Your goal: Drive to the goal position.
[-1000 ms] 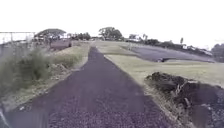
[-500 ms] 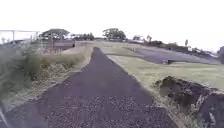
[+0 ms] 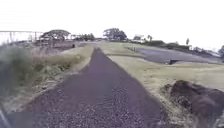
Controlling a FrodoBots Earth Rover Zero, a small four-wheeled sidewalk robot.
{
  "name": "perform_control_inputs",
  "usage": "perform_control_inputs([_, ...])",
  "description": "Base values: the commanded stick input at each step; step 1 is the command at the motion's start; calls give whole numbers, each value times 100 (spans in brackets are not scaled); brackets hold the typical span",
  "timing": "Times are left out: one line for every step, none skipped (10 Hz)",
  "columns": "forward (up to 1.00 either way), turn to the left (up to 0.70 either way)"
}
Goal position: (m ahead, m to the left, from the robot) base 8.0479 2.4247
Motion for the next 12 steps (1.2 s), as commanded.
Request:
perform_control_inputs([70,0])
perform_control_inputs([70,0])
perform_control_inputs([70,0])
perform_control_inputs([70,0])
perform_control_inputs([70,0])
perform_control_inputs([70,0])
perform_control_inputs([70,0])
perform_control_inputs([70,0])
perform_control_inputs([70,0])
perform_control_inputs([70,0])
perform_control_inputs([70,0])
perform_control_inputs([70,0])
